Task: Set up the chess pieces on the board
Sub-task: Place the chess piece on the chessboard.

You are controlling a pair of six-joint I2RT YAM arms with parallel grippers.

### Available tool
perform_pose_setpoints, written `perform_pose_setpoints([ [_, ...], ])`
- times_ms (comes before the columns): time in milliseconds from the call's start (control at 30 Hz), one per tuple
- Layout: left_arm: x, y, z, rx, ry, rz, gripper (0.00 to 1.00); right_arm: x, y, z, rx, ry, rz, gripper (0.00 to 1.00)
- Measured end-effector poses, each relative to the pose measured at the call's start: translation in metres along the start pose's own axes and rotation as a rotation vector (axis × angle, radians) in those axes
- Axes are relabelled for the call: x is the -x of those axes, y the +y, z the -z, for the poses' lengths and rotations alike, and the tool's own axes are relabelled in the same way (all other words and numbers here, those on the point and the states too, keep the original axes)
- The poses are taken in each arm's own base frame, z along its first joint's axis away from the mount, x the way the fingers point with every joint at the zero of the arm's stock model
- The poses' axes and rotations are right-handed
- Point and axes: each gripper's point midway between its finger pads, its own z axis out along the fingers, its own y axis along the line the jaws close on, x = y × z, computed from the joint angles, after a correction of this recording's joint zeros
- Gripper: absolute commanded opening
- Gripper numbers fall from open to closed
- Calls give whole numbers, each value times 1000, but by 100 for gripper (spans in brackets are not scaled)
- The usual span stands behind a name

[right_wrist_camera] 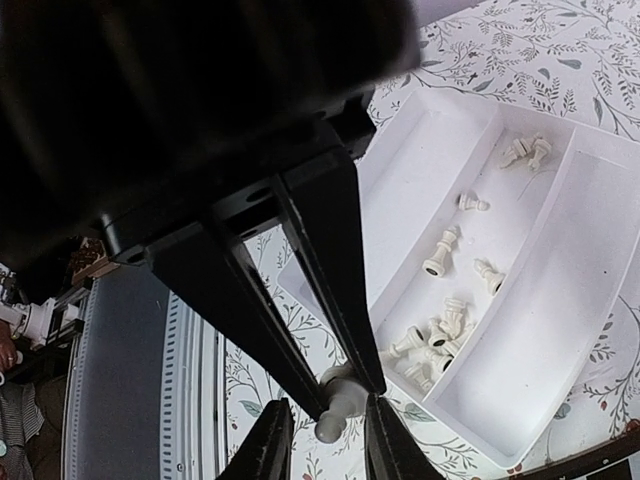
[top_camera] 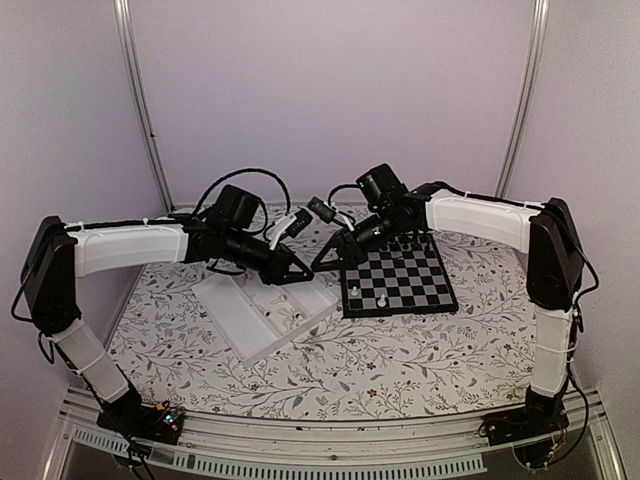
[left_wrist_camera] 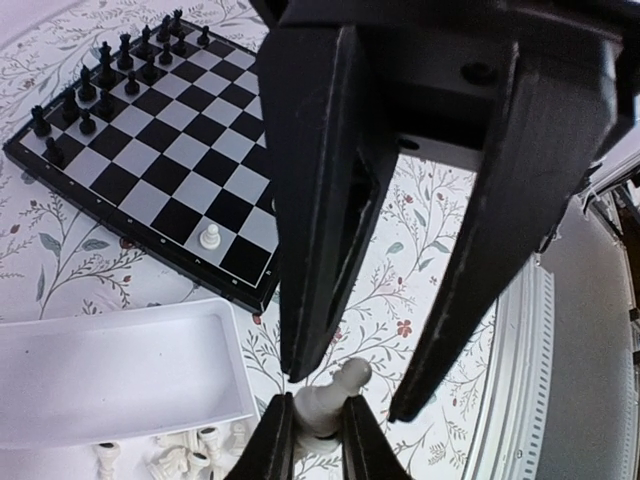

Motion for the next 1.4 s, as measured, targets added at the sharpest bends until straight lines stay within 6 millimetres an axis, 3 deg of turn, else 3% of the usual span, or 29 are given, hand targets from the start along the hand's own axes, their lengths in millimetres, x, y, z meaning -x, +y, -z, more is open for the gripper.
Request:
perform_pose_setpoints([
  [167, 2, -1, 2, 2, -6, -4, 15, -1, -2, -3, -26, 9, 5, 24],
  [300, 1, 0, 2, 5, -3, -2, 16, -1, -2, -4, -29, 10, 5, 15],
  [567, 1, -1, 2, 6, 0, -4, 31, -2, -5, -4, -51, 14, 10, 0],
  [867, 0, 3, 2, 30, 4, -22, 37, -2, -6, -4, -57, 15, 25, 0],
  [1100, -2, 3, 1, 29, 7, -45, 35, -2, -6, -4, -57, 15, 29, 0],
  [1233, -4, 3, 0, 36, 13, -57, 43, -2, -6, -4, -56, 15, 29, 0],
  [1400, -5, 3, -1, 47, 19, -68, 39, -1, -6, -3, -57, 12, 31, 0],
])
